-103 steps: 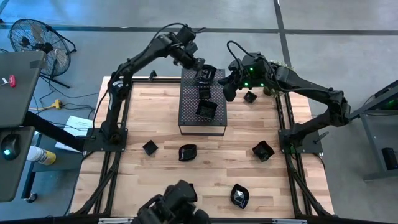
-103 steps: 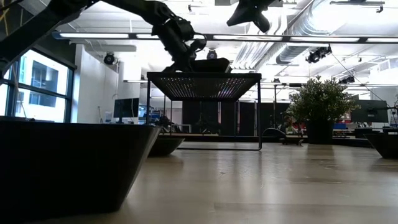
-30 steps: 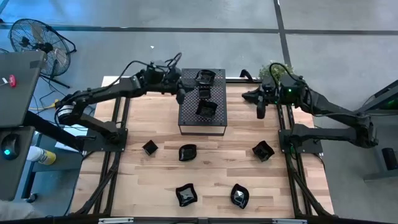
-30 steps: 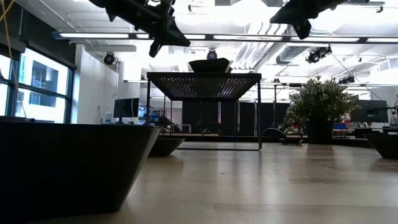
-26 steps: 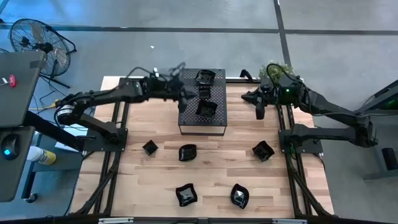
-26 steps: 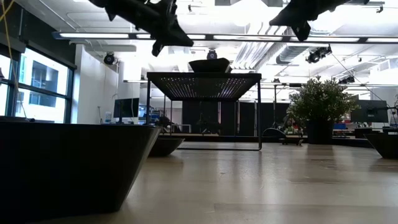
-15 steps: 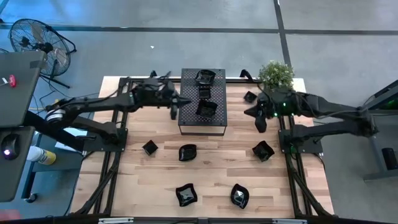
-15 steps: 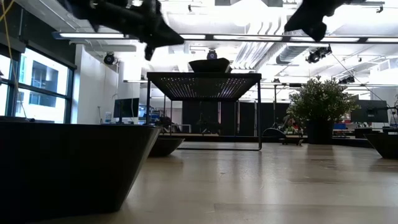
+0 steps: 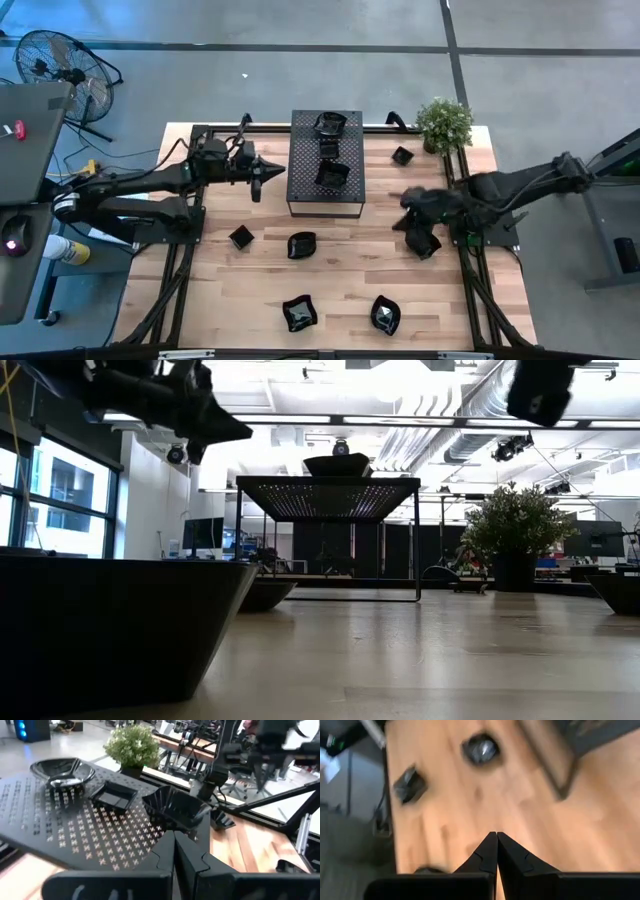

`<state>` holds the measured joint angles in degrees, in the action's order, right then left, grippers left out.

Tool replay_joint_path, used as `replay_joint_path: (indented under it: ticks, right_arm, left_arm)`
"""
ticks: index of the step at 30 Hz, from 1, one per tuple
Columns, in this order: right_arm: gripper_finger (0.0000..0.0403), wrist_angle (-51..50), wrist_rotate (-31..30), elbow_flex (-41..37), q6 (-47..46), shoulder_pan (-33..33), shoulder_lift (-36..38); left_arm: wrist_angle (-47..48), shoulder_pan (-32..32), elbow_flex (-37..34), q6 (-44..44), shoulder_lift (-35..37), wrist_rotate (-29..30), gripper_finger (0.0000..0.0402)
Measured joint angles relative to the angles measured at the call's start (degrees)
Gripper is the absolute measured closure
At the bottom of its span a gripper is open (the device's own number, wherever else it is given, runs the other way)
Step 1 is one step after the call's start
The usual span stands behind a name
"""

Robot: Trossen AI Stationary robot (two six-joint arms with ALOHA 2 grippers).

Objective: Pick & Place Mini shaped plates
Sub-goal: Stack the leaf-shaped plate on top of the stacked leaf-shaped plates on the shelf

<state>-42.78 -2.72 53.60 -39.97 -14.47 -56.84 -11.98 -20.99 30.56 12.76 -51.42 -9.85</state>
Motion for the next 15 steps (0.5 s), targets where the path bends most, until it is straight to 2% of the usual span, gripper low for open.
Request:
replay_joint_path:
  ticks: [4, 9, 15]
  right_arm:
    - [0.0386, 0.16, 4.40, -0.02, -6.15, -4.70, -4.51]
    - [0.0341, 1.17, 9.70, -0.07, -10.93, -9.86, -11.63]
    - [0.0289, 6.98, 16.11, -0.07, -11.69, -13.11, -21.31]
  left_arm:
    - [1.16, 0.00, -0.58, 0.78, 1.30, -0.19, 0.0401]
    - [4.94, 0.00, -0.56, -0.44, 1.77, -0.69, 0.0401]
    - [5.50, 0.00, -0.56, -0.47, 1.77, -0.85, 0.0402]
